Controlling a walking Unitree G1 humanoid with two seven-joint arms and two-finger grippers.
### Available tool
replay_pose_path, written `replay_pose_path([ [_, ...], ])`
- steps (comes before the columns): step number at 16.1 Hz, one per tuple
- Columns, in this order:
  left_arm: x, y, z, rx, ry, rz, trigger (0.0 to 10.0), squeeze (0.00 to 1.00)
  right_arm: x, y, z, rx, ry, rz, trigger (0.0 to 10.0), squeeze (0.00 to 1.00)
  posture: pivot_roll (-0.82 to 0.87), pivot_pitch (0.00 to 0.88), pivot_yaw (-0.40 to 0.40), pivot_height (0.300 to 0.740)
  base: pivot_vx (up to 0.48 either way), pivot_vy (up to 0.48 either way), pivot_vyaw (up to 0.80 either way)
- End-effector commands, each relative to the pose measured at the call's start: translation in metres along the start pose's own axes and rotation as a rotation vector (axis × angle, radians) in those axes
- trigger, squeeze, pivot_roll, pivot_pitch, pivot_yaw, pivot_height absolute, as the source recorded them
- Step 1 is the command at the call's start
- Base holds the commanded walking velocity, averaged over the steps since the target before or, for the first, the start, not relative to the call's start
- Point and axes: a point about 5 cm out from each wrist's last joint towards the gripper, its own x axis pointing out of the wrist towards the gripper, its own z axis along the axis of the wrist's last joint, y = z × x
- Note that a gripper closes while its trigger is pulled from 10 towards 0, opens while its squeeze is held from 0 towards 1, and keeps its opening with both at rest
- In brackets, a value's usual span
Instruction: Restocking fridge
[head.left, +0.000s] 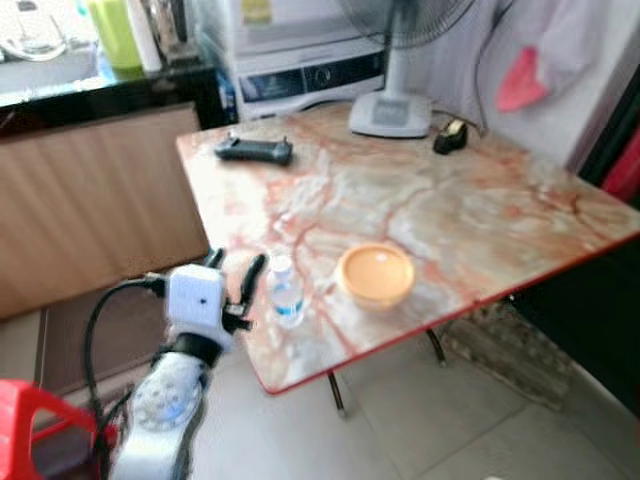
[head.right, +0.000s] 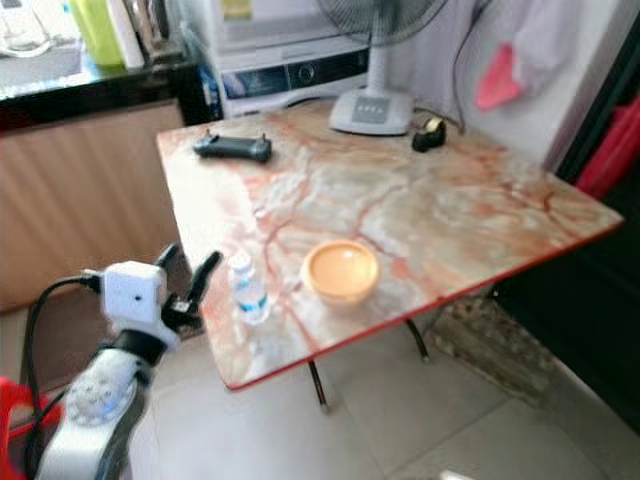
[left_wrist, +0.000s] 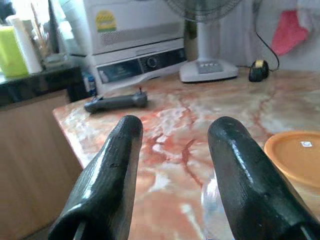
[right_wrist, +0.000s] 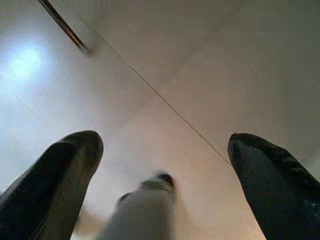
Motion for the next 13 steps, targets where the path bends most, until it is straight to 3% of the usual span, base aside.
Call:
replay_pose_path([
  [1,0.002,-0.007,0.003,-0.013,-0.01,-0.024,10.0,0.0,-0.004,-0.013,-0.008,-0.001,0.022,-0.034,10.0,0.0,0.13,0.0,-0.003,0.74,0.27,0.0,0.0],
  [6,0.002,-0.005,0.003,-0.011,0.001,-0.014,10.0,0.0,-0.003,-0.012,-0.007,0.001,0.021,-0.03,10.0,0.0,0.15,0.0,-0.008,0.74,0.269,0.0,0.0],
  [10,0.001,-0.009,0.009,-0.008,0.003,-0.04,10.0,0.0,-0.003,-0.011,-0.006,0.0,0.02,-0.024,10.0,0.0,0.16,0.0,-0.014,0.74,0.0,0.0,0.0],
  [13,0.006,-0.002,0.027,-0.014,-0.036,0.005,10.0,0.0,-0.003,-0.009,-0.006,0.002,0.023,-0.021,10.0,0.0,0.18,0.0,-0.019,0.74,0.0,0.0,0.0],
])
